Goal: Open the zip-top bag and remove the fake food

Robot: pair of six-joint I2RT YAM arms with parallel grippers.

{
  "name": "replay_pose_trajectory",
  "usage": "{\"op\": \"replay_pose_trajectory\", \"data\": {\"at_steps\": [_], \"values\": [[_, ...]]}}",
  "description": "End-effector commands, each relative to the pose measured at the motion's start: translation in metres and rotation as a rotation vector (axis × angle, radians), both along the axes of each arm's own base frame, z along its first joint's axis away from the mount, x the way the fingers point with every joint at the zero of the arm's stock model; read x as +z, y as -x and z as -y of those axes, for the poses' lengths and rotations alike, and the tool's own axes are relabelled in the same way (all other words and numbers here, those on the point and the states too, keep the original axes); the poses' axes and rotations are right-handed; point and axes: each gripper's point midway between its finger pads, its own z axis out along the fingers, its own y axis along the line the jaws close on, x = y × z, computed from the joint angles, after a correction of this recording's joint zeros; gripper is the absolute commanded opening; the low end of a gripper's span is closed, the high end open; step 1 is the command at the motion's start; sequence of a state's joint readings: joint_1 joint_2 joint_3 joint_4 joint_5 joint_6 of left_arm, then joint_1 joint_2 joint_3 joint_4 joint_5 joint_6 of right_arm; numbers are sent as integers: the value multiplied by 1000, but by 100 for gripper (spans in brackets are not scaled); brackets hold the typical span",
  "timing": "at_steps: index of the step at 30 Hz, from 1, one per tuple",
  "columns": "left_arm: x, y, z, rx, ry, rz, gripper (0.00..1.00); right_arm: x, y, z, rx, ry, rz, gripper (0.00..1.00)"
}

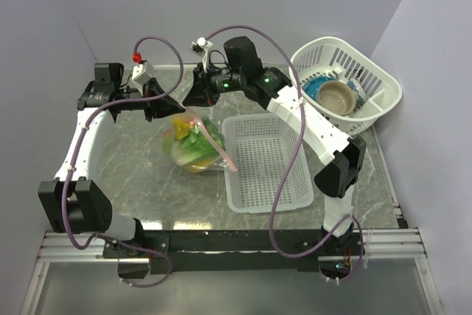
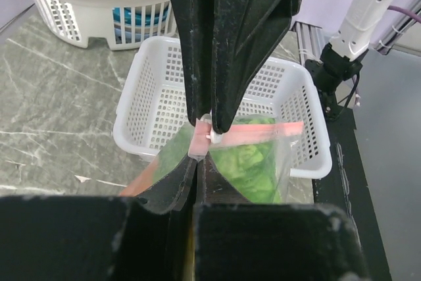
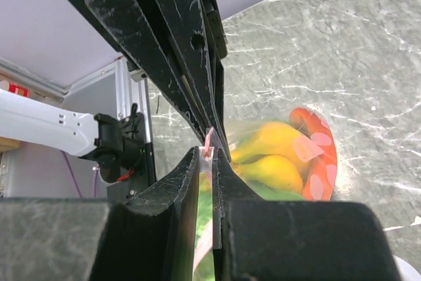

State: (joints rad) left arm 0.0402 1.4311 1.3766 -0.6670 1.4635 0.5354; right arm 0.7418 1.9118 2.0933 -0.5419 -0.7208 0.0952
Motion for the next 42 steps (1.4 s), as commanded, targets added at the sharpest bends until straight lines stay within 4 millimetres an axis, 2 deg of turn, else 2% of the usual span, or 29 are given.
{"op": "replay_pose_trajectory", "data": {"at_steps": [1,2,3,4,7,11,13,15,16,17,19,20,21,22,23,24,26,27,28,29,30,31,32,33,35,36,38,42], "values": [[55,37,3,-171,129,132,7,15,5,10,-26,-28,54,0],[58,38,3,-172,130,130,7,14,3,12,-45,-27,60,0],[59,39,3,-171,129,133,7,13,0,11,-55,-28,67,8],[60,39,3,-171,128,133,7,7,0,11,-62,-22,55,9],[60,41,3,-170,125,131,7,3,-5,9,-81,-28,48,9],[61,43,3,-174,121,132,7,1,-4,9,-85,-36,37,4],[63,42,0,-166,117,136,7,-10,-1,11,-82,-11,22,2],[65,39,-4,-151,113,152,6,-10,2,19,-98,-5,34,2],[67,35,-8,-137,107,170,6,-25,6,21,-99,19,14,2],[66,28,-11,-120,101,167,6,-19,11,27,-100,3,31,2],[72,16,-16,-82,82,190,6,-29,19,36,-108,16,15,2],[68,3,-18,-50,71,173,5,-30,20,38,-112,12,22,2],[69,-4,-19,-36,61,206,5,-40,24,40,-113,27,3,2],[75,-7,-20,-22,54,203,4,-42,26,42,-115,28,1,1],[73,-15,-22,-12,50,198,4,-39,29,45,-114,18,10,2],[74,-18,-23,-7,47,206,4,-47,32,47,-115,31,-7,2],[77,-23,-24,5,38,225,4,-47,37,49,-116,30,-1,1],[78,-28,-25,25,27,226,4,-59,41,50,-117,48,-16,1],[76,-31,-26,39,24,217,4,-59,44,52,-121,47,-11,1],[91,-38,-27,50,9,344,4,-60,46,51,-123,43,-8,1],[95,-35,-27,67,26,259,4,-76,50,54,-126,66,-31,1],[85,-38,-30,87,35,223,4,-77,52,56,-131,64,-29,1],[92,-35,-30,90,40,247,4,-80,56,55,-133,60,-34,1],[96,-34,-30,91,45,258,4,-94,61,57,-133,81,-52,1],[91,-34,-32,93,42,244,4,-98,69,57,-136,78,-53,0],[88,-35,-34,101,34,236,4,-109,72,59,-146,97,-61,1],[83,-37,-37,103,25,236,4,-117,79,59,-145,109,-61,1],[83,-34,-52,105,37,190,4,-148,99,53,-128,196,-69,1]]}}
